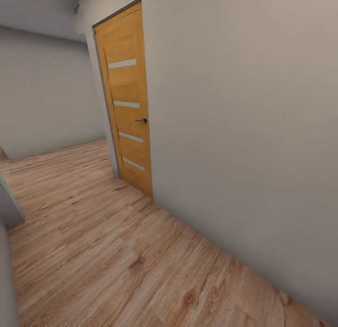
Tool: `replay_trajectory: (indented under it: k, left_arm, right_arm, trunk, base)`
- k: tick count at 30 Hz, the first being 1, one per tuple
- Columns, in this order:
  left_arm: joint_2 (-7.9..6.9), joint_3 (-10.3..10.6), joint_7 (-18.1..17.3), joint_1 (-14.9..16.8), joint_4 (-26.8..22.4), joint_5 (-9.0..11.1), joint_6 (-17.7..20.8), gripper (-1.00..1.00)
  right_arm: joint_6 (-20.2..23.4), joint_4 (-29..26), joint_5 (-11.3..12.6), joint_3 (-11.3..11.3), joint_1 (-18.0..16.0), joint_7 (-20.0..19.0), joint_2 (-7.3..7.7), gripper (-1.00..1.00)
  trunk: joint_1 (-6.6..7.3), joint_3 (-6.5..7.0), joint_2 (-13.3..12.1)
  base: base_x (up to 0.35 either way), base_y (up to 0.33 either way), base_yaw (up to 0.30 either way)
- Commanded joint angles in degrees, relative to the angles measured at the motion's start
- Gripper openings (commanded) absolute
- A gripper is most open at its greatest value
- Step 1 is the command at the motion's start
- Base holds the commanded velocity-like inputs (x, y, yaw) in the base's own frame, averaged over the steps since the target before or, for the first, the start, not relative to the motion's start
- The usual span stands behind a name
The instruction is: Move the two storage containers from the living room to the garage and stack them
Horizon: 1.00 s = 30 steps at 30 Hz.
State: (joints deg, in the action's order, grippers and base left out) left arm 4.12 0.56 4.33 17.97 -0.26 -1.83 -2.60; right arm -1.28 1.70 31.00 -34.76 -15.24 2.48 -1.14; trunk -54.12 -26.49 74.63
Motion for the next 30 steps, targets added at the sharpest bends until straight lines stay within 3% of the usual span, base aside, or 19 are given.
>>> replay_trajectory:
  k: [1, 14, 30]
  left_arm:
    - [0.02, 0.05, 0.24, 0.05, 0.12, -0.19, -0.20, 1.00]
    - [-0.08, 0.05, 0.24, 0.05, 0.17, -0.19, -0.12, 1.00]
    - [-0.08, 0.05, 0.24, 0.05, 0.17, -0.19, -0.12, 1.00]
  right_arm:
    - [-0.16, 0.11, 0.46, -0.49, -0.05, 0.07, -0.02, 1.00]
    - [-0.22, 0.12, 0.53, -0.49, -0.06, 0.07, -0.08, 1.00]
    - [-0.22, 0.12, 0.46, -0.49, -0.05, 0.07, -0.12, 1.00]
  trunk:
    - [0.00, -0.06, 0.03]
    - [0.00, -0.06, 0.03]
    - [0.00, -0.06, 0.03]
  base:
    - [0.150, 0.000, 0.111]
    - [0.315, 0.000, 0.012]
    - [0.322, 0.000, 0.248]
